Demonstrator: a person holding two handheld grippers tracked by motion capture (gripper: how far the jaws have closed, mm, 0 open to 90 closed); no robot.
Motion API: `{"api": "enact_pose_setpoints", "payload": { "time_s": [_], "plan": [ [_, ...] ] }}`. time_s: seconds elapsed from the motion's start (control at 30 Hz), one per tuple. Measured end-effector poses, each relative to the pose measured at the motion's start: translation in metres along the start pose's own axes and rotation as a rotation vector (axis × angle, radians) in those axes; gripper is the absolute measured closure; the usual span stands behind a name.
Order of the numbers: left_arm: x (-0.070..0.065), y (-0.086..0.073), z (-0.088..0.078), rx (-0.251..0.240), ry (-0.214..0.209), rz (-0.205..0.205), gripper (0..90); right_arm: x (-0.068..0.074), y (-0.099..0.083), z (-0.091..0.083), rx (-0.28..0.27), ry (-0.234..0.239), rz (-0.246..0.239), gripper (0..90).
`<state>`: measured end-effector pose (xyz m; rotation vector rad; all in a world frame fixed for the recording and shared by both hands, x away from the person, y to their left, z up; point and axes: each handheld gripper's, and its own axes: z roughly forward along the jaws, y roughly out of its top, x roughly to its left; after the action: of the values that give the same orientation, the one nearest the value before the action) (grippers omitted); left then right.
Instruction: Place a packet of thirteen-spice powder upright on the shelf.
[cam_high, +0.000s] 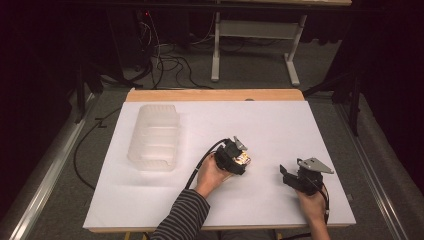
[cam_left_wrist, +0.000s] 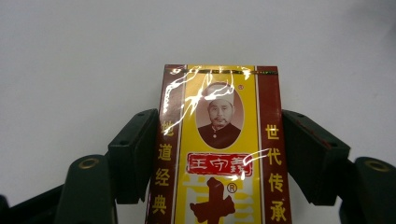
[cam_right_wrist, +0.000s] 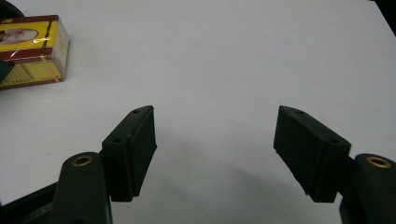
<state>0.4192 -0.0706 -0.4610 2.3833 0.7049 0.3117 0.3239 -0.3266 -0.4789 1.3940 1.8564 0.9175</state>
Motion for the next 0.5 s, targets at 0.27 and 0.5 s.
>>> {"api": "enact_pose_setpoints", "payload": {
  "time_s": [0.27, 0.5],
  "plan": [
    [0.001, 0.001, -0.013, -0.034, 0.012, -0.008, 32.7, 0.0, 0.0, 0.0, -0.001, -0.001, 0.002, 30.0],
    [0.0, 0.0, -0.031, -0.083, 0.033, -0.005, 32.8, 0.0, 0.0, 0.0, -0.002, 0.0, -0.004, 30.1]
  ]
}}
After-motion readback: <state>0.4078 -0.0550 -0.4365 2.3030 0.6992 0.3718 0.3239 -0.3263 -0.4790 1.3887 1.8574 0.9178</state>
